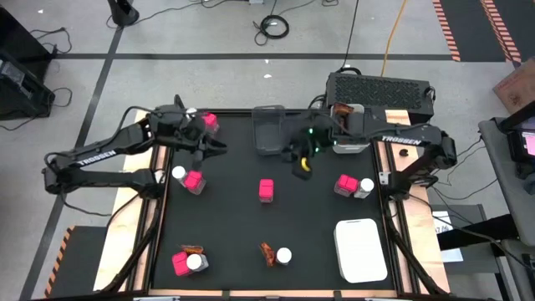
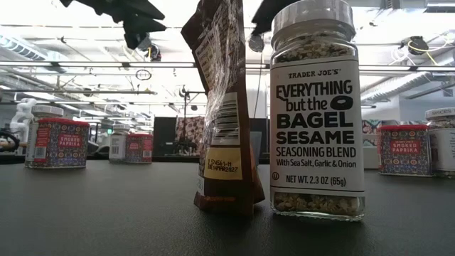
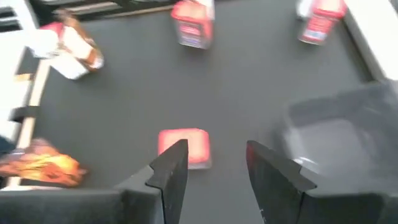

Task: Sort spices by type
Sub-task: Put the orange seasoning pack into the top white bin

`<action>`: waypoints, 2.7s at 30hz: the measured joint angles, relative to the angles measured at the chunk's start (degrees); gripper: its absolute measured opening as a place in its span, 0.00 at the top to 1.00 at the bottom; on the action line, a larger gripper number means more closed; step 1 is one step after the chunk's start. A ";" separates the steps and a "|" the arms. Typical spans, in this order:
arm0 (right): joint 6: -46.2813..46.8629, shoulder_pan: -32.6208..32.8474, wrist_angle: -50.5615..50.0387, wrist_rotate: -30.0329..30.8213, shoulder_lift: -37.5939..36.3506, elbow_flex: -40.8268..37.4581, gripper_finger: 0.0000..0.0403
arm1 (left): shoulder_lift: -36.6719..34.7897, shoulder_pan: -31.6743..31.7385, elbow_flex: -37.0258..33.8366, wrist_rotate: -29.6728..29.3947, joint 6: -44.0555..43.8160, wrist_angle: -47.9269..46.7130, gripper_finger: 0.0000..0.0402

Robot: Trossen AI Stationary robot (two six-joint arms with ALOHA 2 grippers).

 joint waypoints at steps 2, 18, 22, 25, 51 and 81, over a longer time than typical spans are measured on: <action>1.86 3.18 2.02 0.22 0.49 0.01 0.61 | -0.69 -2.42 0.00 -0.01 -0.01 -1.26 0.70; -5.23 23.73 24.39 -0.22 14.98 0.00 0.61 | -2.62 -17.63 0.00 -0.67 -1.57 -9.76 0.70; -14.65 25.65 24.17 -0.22 16.78 2.25 0.61 | -2.62 -19.20 0.00 -1.65 -1.75 -9.84 0.70; -21.10 26.21 21.16 0.17 17.20 5.03 0.61 | -2.62 -20.10 0.00 -1.87 -2.03 -9.95 0.70; 24.43 26.02 18.86 0.66 17.71 9.25 0.61 | -1.23 -22.61 -0.04 -20.45 -6.05 -2.06 0.70; 68.65 28.81 6.33 13.94 17.60 21.67 0.69 | 5.97 -22.57 -0.04 -5.40 7.67 3.24 0.70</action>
